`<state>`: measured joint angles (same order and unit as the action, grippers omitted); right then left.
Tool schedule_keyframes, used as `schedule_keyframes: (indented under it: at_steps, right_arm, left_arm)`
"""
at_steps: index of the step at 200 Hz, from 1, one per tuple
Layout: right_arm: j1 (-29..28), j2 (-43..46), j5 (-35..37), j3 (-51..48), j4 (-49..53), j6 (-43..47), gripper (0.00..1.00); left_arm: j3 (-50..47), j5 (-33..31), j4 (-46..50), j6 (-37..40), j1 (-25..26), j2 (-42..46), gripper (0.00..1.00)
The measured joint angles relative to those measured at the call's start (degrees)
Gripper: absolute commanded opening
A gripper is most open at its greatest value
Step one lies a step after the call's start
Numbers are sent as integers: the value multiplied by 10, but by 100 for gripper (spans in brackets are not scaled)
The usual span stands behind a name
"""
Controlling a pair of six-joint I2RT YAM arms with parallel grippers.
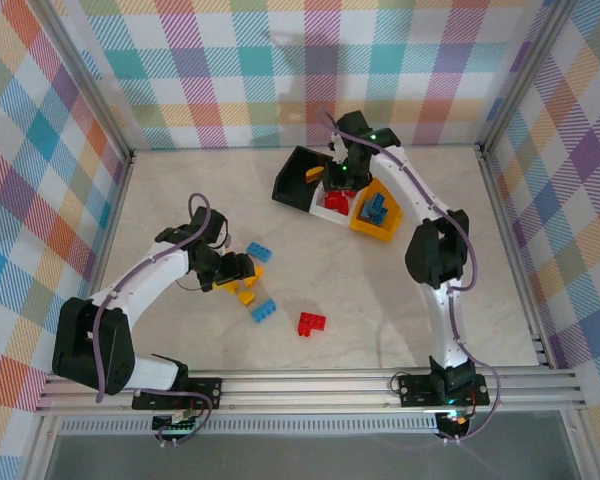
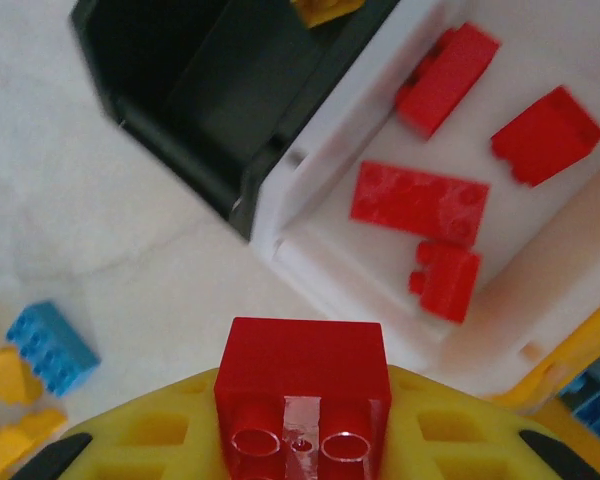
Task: Sort the legos into containers by color
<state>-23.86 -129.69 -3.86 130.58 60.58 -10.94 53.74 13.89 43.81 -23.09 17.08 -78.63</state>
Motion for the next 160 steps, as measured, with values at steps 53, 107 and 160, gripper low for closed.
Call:
schedule_keyframes:
  at_steps: [53, 107, 160]
  right_arm:
    - [19, -105, 10, 39, -13, -9, 46]
    - [21, -111, 17, 65, -13, -9, 52]
    - [4, 59, -22, -132, -23, 10, 57]
  left_arm:
    - [0, 0, 18, 2, 0, 10, 77]
    - [19, -5, 26, 2, 0, 10, 77]
    - [22, 0, 8, -2, 0, -7, 77]
